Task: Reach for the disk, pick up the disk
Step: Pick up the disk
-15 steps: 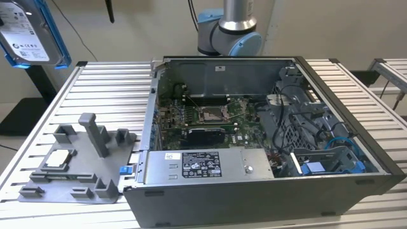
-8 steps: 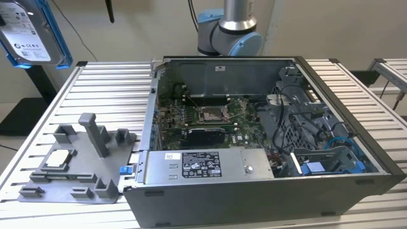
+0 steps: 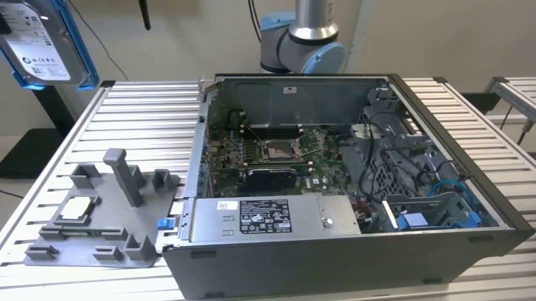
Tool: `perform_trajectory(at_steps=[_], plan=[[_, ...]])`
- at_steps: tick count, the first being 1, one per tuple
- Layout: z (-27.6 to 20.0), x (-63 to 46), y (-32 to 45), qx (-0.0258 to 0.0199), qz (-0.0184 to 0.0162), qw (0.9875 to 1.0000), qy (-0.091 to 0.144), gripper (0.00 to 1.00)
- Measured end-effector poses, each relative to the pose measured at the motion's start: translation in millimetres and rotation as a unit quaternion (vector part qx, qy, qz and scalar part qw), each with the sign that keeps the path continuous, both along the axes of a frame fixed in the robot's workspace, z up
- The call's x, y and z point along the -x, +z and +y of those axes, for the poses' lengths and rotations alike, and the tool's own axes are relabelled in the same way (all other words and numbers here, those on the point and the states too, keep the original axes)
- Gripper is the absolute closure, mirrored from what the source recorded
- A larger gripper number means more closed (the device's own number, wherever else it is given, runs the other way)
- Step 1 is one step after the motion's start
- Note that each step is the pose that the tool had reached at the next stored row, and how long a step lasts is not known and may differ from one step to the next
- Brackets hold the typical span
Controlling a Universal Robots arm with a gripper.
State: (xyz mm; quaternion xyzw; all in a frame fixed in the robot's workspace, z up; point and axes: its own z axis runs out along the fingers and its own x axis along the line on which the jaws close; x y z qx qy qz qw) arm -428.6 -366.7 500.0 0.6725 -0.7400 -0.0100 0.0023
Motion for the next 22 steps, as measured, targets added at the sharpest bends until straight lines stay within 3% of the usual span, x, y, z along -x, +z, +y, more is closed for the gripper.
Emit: perform_trajectory(at_steps=[22], plan=[[0.0,-8.8,0.0,0.0001,0.0,1.0,0.0,1.0]])
